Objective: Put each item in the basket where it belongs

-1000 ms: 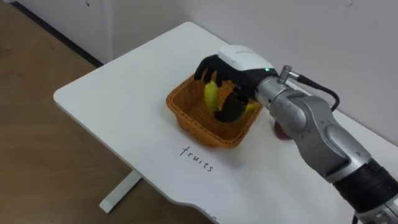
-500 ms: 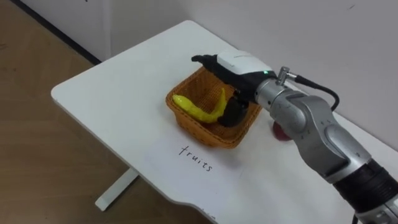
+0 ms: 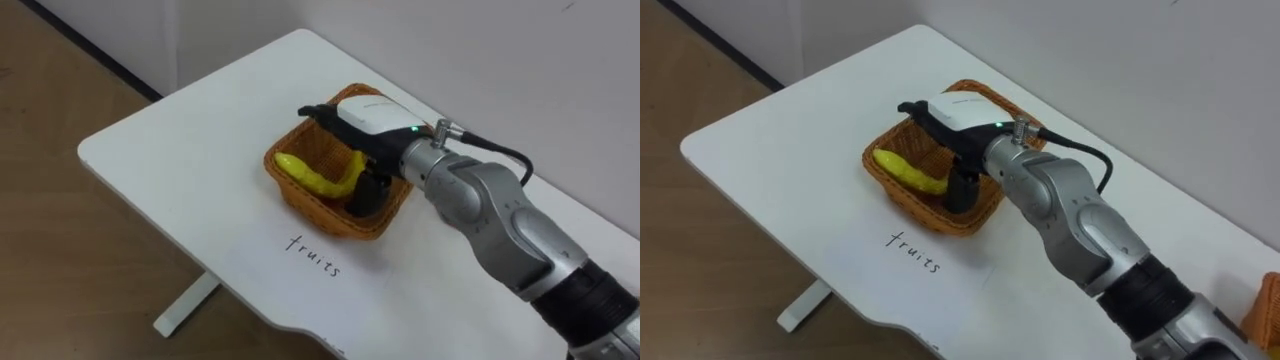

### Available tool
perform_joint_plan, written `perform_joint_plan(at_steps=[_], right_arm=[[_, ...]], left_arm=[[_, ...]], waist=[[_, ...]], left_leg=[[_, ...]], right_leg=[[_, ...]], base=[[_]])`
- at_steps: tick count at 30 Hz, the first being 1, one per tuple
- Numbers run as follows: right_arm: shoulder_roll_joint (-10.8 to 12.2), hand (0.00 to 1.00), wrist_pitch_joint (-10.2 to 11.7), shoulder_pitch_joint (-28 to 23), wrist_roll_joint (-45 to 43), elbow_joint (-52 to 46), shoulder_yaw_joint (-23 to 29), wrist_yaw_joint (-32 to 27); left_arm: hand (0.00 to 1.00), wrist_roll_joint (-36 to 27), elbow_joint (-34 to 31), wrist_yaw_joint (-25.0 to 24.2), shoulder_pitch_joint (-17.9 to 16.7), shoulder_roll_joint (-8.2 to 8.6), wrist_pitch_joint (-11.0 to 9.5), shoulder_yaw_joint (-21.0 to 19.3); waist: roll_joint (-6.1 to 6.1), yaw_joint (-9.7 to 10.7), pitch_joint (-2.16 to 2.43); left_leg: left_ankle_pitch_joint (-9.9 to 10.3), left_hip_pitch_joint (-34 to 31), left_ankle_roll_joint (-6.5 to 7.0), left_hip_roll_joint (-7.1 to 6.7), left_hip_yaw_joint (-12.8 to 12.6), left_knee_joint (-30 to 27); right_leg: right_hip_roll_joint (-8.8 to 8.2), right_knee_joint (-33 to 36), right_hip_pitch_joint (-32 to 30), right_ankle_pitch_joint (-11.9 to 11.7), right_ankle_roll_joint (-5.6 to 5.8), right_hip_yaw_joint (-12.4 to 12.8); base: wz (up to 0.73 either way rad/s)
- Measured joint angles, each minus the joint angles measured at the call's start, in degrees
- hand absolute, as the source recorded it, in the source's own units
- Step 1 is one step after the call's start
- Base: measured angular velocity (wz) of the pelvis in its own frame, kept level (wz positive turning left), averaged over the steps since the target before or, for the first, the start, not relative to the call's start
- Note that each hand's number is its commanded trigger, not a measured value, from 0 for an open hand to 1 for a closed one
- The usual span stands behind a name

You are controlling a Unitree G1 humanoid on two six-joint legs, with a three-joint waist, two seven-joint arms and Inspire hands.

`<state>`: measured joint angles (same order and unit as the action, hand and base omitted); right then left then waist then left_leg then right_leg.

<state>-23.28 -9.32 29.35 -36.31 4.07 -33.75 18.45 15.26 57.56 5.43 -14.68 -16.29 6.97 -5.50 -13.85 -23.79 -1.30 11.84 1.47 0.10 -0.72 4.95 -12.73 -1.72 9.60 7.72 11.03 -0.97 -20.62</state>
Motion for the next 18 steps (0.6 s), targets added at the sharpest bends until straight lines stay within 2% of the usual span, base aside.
perform_joint_plan(at_steps=[4, 6, 8, 13, 15, 17, 18], right_arm=[[-0.65, 0.00, 0.67, -0.06, 0.54, 0.32, 0.06, -0.65], [-1.27, 0.00, 1.65, -0.35, 1.78, 0.37, 0.66, -1.28], [-1.68, 0.00, 2.51, -2.30, 2.83, -0.27, 4.04, -2.43], [-1.85, 0.00, 2.52, -5.07, 3.72, -3.03, 10.65, -3.53], [-1.84, 0.00, 2.52, -5.46, 3.74, -4.40, 12.98, -4.19], [-1.83, 0.00, 2.45, -5.72, 3.78, -4.81, 13.98, -4.60], [-1.70, 0.00, 2.46, -5.88, 3.80, -5.03, 14.95, -4.67]], left_arm=[[0.00, -0.03, 0.22, 0.05, -0.02, 0.10, 0.00, 0.03], [0.00, -0.01, 0.23, 0.17, -0.16, 0.35, 0.00, 0.14], [0.00, 0.11, -0.15, 0.21, -0.17, 0.98, 0.00, -0.07], [0.00, 0.11, -0.19, 0.24, -0.87, 2.01, -0.02, -0.16], [0.00, 0.30, -0.12, 0.34, -1.14, 2.58, -0.01, -0.71], [0.00, 0.45, -0.15, 0.42, -1.24, 2.73, 0.05, -0.69], [0.00, 0.46, -0.24, 0.53, -1.10, 2.89, 0.08, -0.75]], waist=[[0.24, 0.39, -0.18], [0.50, 1.49, -0.37], [1.13, 2.18, -0.65], [3.02, 4.81, 0.03], [4.31, 6.20, 0.59], [5.18, 6.76, 0.83], [5.57, 7.72, 0.86]], left_leg=[[0.02, 0.73, 0.03, 0.02, -0.18, 0.23], [0.09, 0.44, 0.11, -0.04, -0.03, -0.24], [0.28, -0.31, 0.21, -0.06, -0.26, -0.93], [0.23, -0.70, 0.25, -0.06, -0.82, -1.12], [0.20, 0.16, 0.29, -0.02, -1.27, -0.74], [0.18, 0.93, 0.32, 0.00, -1.48, -0.45], [0.18, 1.23, 0.32, 0.00, -1.44, -0.43]], right_leg=[[-0.05, 0.01, 0.52, 0.00, 0.00, 0.05], [-0.08, 0.02, 0.57, -0.01, 0.01, 0.01], [-0.13, 0.03, 0.16, -0.01, 0.03, 0.25], [-0.21, 0.10, -0.35, -0.11, 0.17, 0.56], [-0.22, 0.11, 0.13, -0.11, 0.17, 1.31], [-0.22, 0.14, 0.66, -0.10, 0.17, 1.53], [-0.22, 0.10, 1.02, -0.10, 0.18, 1.48]], base=[[-0.01], [0.06], [-0.03], [-0.07], [-0.10], [-0.03], [0.00]])
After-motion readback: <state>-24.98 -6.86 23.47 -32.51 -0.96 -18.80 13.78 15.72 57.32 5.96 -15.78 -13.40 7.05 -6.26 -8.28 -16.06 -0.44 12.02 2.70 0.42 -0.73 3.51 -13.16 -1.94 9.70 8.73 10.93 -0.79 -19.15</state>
